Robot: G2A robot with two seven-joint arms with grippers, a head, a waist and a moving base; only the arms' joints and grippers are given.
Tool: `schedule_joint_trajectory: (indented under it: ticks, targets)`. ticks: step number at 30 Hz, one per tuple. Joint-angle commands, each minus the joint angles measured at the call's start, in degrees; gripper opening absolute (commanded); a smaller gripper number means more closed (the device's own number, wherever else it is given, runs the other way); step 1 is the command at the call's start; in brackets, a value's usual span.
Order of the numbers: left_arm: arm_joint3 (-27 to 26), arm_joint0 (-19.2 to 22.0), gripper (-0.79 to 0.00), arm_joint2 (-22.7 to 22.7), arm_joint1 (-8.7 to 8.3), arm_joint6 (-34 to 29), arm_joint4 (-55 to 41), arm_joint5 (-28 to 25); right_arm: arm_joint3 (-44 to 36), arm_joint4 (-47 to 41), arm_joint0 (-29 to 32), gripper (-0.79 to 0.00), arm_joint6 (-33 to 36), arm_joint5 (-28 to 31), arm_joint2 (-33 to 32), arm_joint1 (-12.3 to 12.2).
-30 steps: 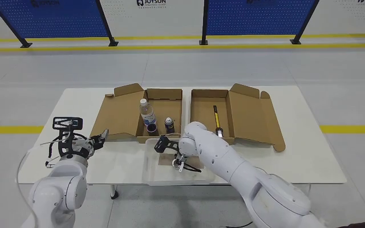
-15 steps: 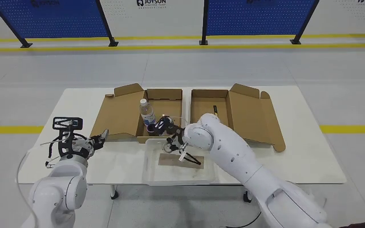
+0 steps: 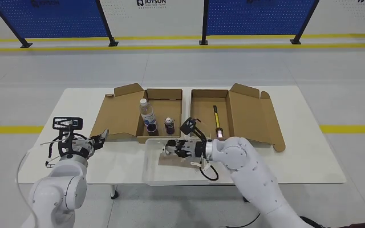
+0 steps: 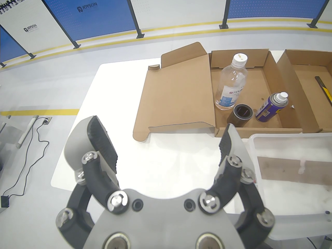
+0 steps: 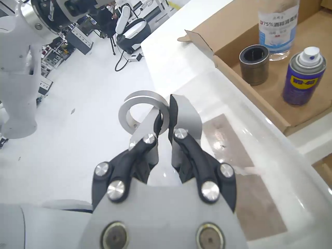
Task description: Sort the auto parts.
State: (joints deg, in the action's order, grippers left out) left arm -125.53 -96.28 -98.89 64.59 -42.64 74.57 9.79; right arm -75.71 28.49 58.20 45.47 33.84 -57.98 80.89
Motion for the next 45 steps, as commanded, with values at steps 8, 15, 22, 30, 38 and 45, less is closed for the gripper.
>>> schedule_joint_trajectory:
  ticks: [8,15,22,30,38,45]
  targets:
    - [0.00,0.00,0.000,0.00,0.00,0.00,0.00,0.00,-3.95,6.63,-0.68,-0.785,-1.20,-4.97,-1.51,-1.01]
    - [0.00,0.00,0.000,0.00,0.00,0.00,0.00,0.00,-11.05,21.48,-5.60,-0.785,7.02,-16.27,-7.14,-2.86]
    - [0.00,0.00,0.000,0.00,0.00,0.00,0.00,0.00,-5.49,29.91,-10.87,-0.785,15.22,-22.04,-9.66,-3.78]
    - [0.00,0.00,0.000,0.00,0.00,0.00,0.00,0.00,9.65,28.91,-16.38,-0.785,17.13,-24.33,-9.55,-3.59]
    - [0.00,0.00,0.000,0.00,0.00,0.00,0.00,0.00,21.70,26.64,-20.65,-0.785,15.49,-25.18,-5.12,-2.06]
    - [0.00,0.00,0.000,0.00,0.00,0.00,0.00,0.00,28.47,24.96,-23.65,-0.785,13.38,-24.11,-0.93,-0.34]
